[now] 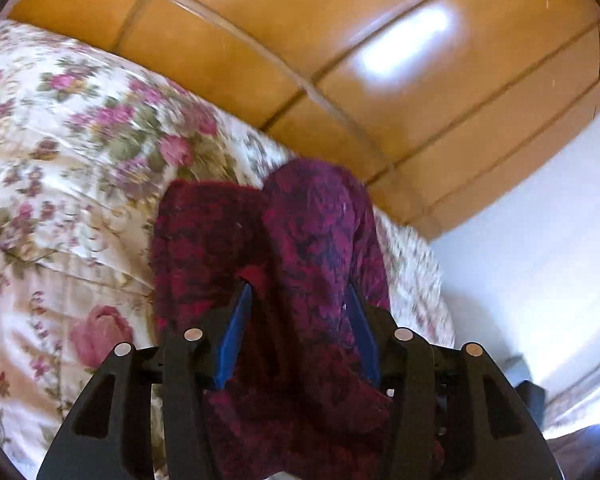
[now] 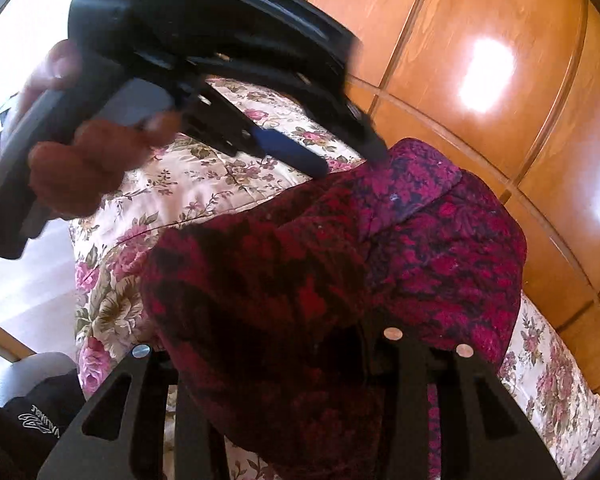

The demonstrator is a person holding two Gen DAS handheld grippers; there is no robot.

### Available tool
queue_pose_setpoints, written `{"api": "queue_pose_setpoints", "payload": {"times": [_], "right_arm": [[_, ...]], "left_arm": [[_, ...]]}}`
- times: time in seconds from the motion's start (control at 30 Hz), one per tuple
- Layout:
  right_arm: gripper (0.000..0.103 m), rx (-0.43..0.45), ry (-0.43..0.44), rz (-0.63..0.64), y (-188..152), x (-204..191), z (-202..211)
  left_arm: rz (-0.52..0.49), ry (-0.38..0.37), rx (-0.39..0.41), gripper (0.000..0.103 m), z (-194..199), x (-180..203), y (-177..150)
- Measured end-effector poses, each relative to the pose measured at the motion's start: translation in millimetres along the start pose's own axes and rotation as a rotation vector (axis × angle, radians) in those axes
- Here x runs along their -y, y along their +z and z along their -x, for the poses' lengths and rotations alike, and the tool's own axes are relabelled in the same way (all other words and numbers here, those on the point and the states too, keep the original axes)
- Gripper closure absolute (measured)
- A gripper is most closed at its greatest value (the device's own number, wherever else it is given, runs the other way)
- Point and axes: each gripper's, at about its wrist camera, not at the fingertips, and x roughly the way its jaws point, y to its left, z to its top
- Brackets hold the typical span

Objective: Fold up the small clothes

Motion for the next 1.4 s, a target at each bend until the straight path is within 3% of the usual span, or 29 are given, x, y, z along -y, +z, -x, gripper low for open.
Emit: {"api": "queue_pose_setpoints", "payload": {"times": [0.1, 0.2, 0.27, 0.33, 0.4, 0.47, 0.53, 0.6, 0.67, 0.77, 0.87, 0.97, 1.07, 1.17, 1.27, 1.4], "right_arm": [[0.065, 0.009, -0.018, -0.003, 0, -2, -1], [0.058, 0.025, -0.023, -0.023, -1, 1, -1], [0.045, 0.041, 0.014, -0.052, -3, 8, 2], [0.028, 0.061, 0.116, -0.091, -4, 19, 12], [0.02, 0.075, 0.266, -0.171, -9, 38, 28], [0.015, 0.087, 0.434, -0.286, -17, 67, 44], [0.015, 0.118, 0.5, -0.384, -28, 101, 61], [0.015, 0.146, 0.492, -0.455, -37, 125, 69], [0.016, 0.153, 0.424, -0.504, -45, 146, 69], [0.027, 0.104, 0.363, -0.516, -46, 150, 51], [0.034, 0.042, 0.352, -0.466, -27, 131, 23], [0.032, 0.017, 0.261, -0.365, -14, 99, -2], [0.025, 0.016, 0.144, -0.248, -11, 61, -28], [0.019, 0.017, 0.058, -0.17, -15, 40, -31], [0.019, -0.016, 0.124, -0.198, -21, 53, -23], [0.02, -0.036, 0.311, -0.355, -15, 98, -1]], "left_arm": [[-0.072, 0.024, -0.046, 0.055, -19, 16, 3], [-0.138, 0.094, -0.051, 0.076, -28, 29, 4], [-0.162, 0.121, -0.046, 0.082, -30, 34, 5], [-0.182, 0.141, -0.04, 0.085, -29, 39, 4], [-0.203, 0.161, -0.037, 0.086, -25, 44, 4], [-0.214, 0.173, -0.038, 0.086, -21, 45, 4], [-0.233, 0.195, -0.042, 0.086, -14, 44, 2], [-0.239, 0.217, -0.04, 0.086, -13, 42, 1], [-0.22, 0.228, -0.034, 0.086, -7, 34, -3], [-0.175, 0.24, -0.02, 0.086, 1, 19, -12], [-0.131, 0.26, -0.004, 0.086, 7, 4, -22], [-0.091, 0.311, 0.017, 0.086, 13, -14, -31], [-0.031, 0.344, 0.031, 0.086, 15, -34, -40], [-0.033, 0.387, 0.045, 0.082, 12, -33, -43], [-0.09, 0.392, 0.046, 0.082, 11, -20, -41], [-0.144, 0.414, 0.05, 0.082, 7, -11, -39]]}}
